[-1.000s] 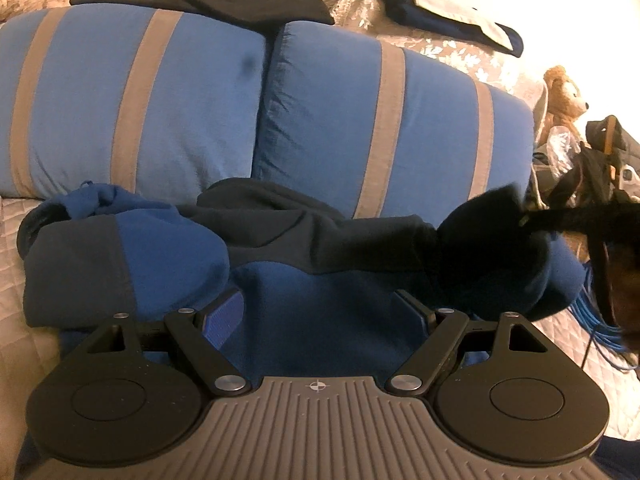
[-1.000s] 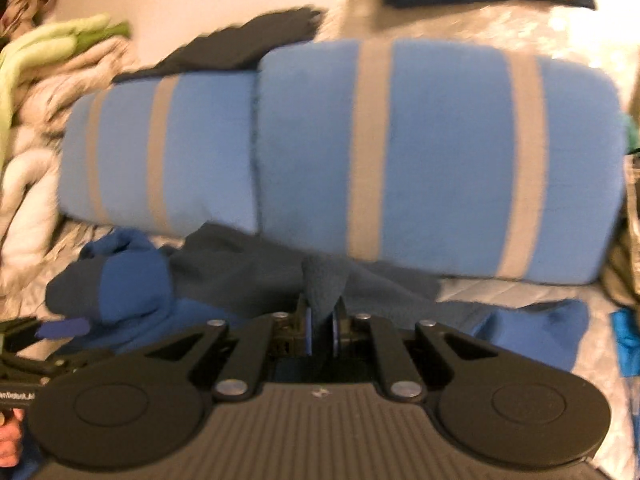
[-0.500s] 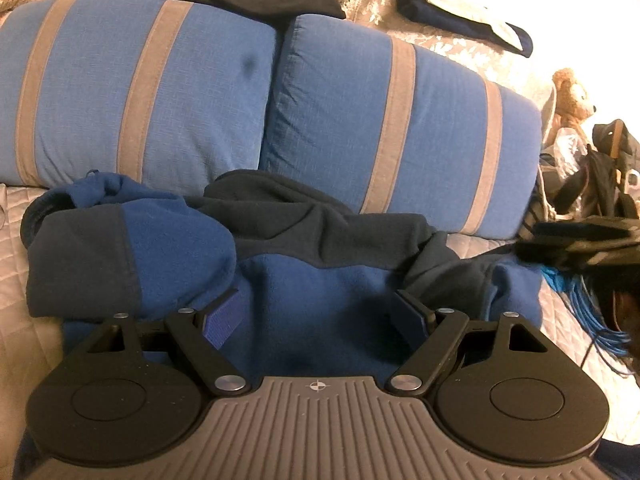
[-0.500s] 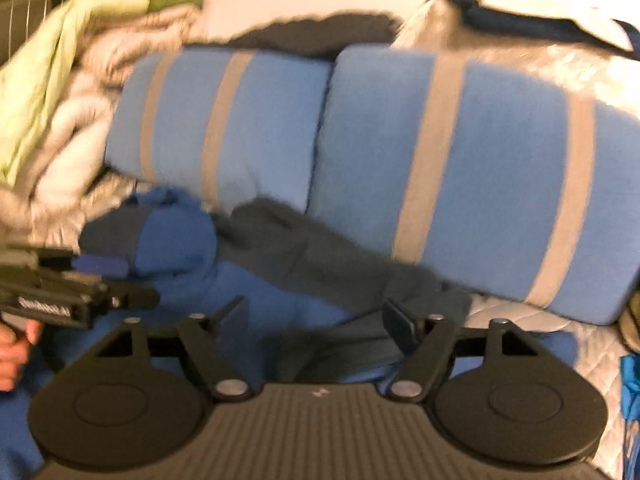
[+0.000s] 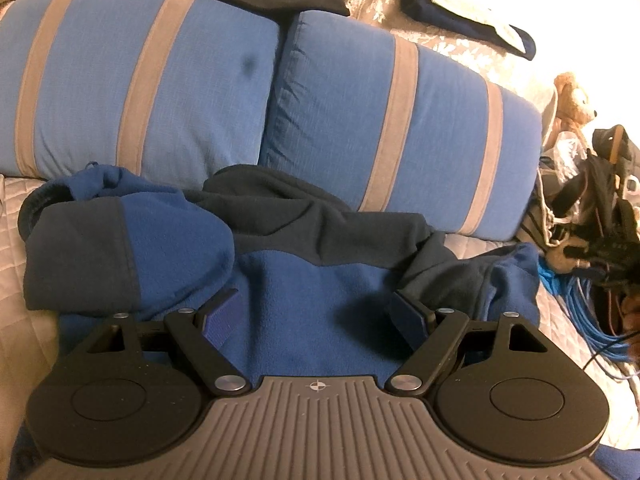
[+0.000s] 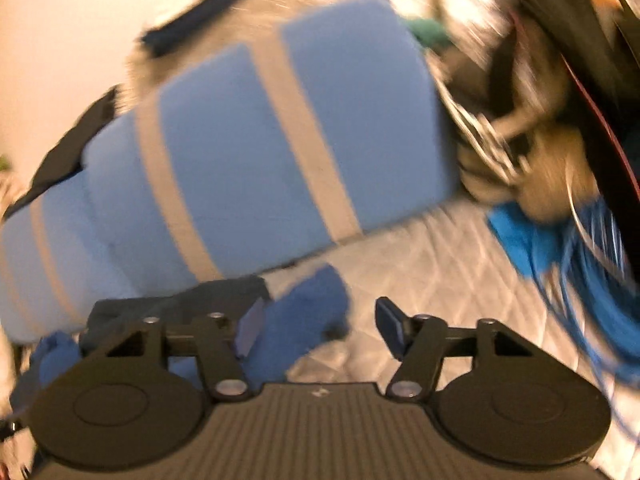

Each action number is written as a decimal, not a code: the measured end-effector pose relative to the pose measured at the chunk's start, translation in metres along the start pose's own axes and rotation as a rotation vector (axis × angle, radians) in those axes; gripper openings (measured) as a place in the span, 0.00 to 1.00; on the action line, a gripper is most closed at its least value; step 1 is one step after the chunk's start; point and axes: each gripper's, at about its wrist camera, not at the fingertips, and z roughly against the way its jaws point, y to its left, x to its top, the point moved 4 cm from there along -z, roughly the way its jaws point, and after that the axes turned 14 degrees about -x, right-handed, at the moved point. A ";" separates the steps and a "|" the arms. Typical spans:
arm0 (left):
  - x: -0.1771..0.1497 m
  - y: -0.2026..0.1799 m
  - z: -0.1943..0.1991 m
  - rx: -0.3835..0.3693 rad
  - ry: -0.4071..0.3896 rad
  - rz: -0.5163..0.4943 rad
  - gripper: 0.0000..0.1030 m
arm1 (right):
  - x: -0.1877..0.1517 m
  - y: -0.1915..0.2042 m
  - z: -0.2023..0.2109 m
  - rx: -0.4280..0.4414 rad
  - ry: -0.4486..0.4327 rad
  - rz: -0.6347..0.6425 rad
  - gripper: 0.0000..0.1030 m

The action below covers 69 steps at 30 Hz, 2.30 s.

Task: Fold clothes

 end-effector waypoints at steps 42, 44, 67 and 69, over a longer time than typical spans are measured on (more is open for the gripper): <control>-0.005 -0.003 -0.012 0.031 0.054 -0.012 0.79 | 0.075 -0.015 -0.045 0.025 0.014 -0.140 0.07; -0.005 -0.003 -0.011 0.025 0.050 -0.011 0.79 | 0.110 -0.016 -0.010 -0.038 -0.107 -0.018 0.07; -0.008 -0.004 -0.010 0.019 0.068 -0.001 0.79 | 0.053 -0.185 0.084 -0.791 -0.156 0.133 0.06; -0.007 -0.004 -0.009 0.013 0.065 0.001 0.79 | 0.052 -0.188 0.099 -0.806 -0.192 0.149 0.06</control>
